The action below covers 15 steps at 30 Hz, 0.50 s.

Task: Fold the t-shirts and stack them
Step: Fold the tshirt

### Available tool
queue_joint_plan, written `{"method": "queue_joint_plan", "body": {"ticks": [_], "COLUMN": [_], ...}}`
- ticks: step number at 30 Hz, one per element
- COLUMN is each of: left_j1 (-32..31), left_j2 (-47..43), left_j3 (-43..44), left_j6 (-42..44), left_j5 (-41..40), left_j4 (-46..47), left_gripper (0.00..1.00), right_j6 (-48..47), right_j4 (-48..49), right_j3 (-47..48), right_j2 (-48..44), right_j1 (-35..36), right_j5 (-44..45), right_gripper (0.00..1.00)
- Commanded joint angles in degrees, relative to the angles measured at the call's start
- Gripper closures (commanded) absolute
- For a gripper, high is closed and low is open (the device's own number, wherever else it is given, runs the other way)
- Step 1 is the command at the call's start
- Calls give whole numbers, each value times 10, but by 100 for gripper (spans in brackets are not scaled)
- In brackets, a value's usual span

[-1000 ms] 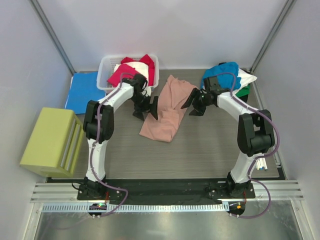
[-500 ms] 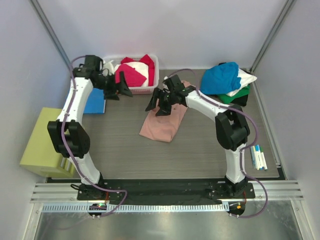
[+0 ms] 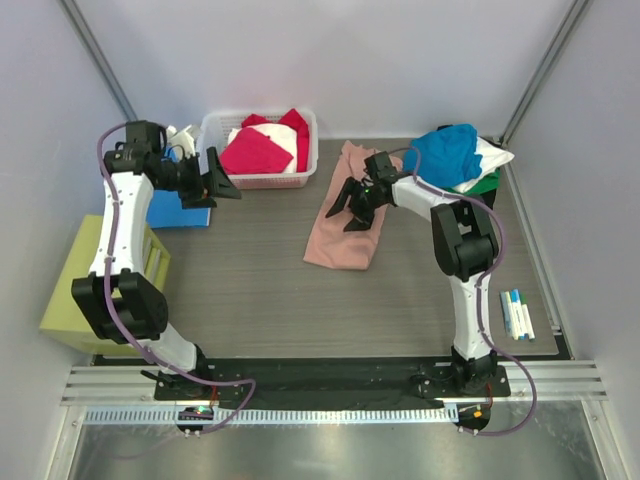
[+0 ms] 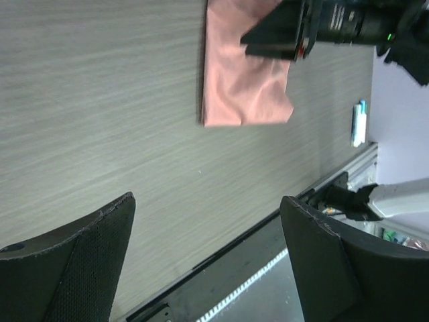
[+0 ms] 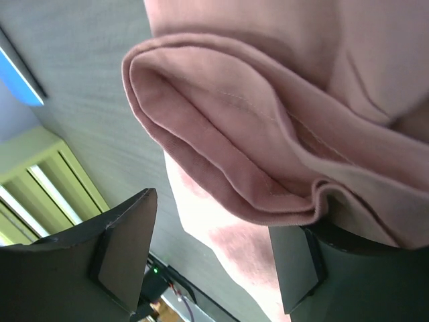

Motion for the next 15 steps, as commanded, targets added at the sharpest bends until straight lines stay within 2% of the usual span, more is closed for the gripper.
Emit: {"method": "queue_joint_plan", "body": {"ticks": [1,4,8,15], "left_j1": [3,2,2,1], "left_j2": [-7,-8,-17,-11], "left_j3": [-44,-59,-76,-81], "left_j6": [14,20,30,36], "left_j5": [47,58,70,89], "left_j4": [0,-2,4,0], "left_gripper": [11,9,7,3], "right_j6": [-28,-39,-66,-35], "right_j4": [1,-8,-16,-18], "right_j3": [29,32,-10,-244], "right_j2": [-3,-10,-123,-358], "right_j1": [-33,-31,13,75], "right_j5": [-3,-43,-17,123], "right_gripper": [27,24,15,16]}}
